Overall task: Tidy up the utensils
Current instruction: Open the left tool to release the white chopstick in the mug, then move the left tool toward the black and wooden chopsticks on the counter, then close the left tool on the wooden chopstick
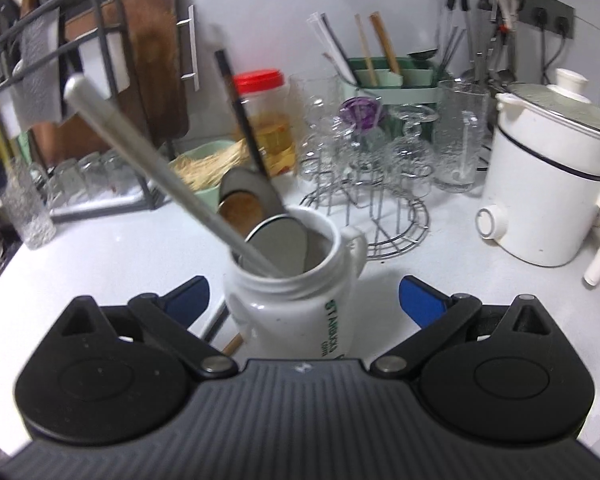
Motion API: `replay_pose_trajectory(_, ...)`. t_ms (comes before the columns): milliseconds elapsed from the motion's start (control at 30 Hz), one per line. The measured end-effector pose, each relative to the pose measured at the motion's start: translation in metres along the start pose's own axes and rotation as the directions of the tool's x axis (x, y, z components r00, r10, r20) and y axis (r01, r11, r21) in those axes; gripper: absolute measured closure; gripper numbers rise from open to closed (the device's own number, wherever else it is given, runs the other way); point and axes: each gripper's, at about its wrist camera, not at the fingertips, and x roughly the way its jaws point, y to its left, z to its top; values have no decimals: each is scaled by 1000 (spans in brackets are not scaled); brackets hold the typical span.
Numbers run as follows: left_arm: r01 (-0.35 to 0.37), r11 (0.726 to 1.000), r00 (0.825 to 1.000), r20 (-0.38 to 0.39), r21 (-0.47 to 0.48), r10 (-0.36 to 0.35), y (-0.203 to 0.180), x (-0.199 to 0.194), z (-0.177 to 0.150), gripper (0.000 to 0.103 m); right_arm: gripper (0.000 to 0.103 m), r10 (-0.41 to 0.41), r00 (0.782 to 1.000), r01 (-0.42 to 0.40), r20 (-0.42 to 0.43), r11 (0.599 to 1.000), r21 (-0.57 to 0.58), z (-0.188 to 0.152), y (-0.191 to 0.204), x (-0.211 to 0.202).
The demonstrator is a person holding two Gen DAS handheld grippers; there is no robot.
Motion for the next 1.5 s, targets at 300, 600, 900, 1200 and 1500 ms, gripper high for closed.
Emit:
replay_pose_trajectory(300, -19, 998, 999, -45, -55, 16, 23, 39, -47, 56, 15, 19, 1000, -19, -22, 1000, 3, 0, -2, 5)
replay_pose_trajectory(600, 38, 997, 996, -81, -70, -44, 18, 83, -84, 74, 15, 41, 999, -41, -3, 996, -77, -4, 6, 17)
replay_pose_trajectory(900, 22, 1000, 990, -139, -19, -24, 2, 125, -102, 83, 15, 87, 996, -85, 16, 988, -131, -3, 5, 29)
replay_pose_trajectory(1200, -5, 999, 987, -161, 43, 12, -6, 140, -105, 86, 15, 112, 994, -108, 15, 984, -144, -4, 2, 28)
replay_pose_trajectory(1500, -56, 991, 983, -166, 125, 76, -14, 150, -104, 95, 16, 105, 994, -102, 8, 984, -144, -6, -1, 23)
